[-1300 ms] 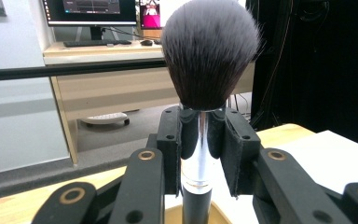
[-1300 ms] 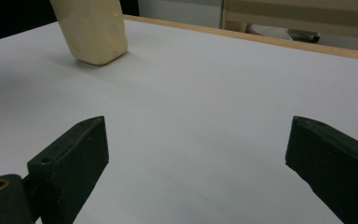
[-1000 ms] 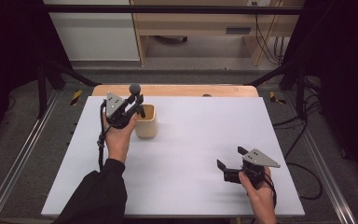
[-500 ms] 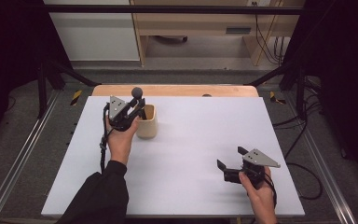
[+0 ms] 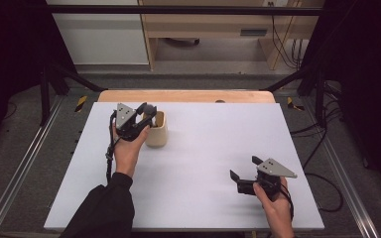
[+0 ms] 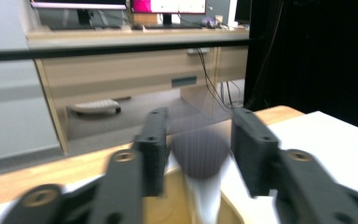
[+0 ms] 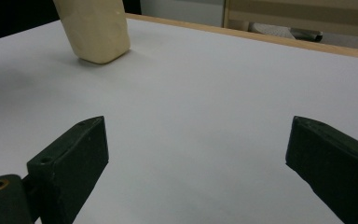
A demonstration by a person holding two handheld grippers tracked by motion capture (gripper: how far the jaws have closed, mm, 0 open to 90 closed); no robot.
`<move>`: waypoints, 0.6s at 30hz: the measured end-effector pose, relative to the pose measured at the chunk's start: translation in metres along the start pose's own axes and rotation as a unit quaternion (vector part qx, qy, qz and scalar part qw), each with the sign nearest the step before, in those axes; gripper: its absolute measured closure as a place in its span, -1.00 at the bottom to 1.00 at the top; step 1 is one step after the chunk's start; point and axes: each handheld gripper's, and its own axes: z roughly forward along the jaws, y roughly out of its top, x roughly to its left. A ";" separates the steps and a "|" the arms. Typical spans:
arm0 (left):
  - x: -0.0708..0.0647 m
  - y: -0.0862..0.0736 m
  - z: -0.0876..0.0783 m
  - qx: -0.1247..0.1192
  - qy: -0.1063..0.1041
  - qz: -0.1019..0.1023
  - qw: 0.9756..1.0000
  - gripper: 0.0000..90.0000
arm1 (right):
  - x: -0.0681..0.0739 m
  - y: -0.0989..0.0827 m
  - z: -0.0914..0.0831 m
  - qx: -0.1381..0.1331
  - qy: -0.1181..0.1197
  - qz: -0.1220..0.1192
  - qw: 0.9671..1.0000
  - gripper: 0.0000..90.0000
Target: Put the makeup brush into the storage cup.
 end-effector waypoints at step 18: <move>-0.021 0.015 -0.017 -0.015 -0.043 0.042 0.998 -0.43 | 0.000 0.001 -0.001 -0.001 -0.005 0.005 1.000 -0.87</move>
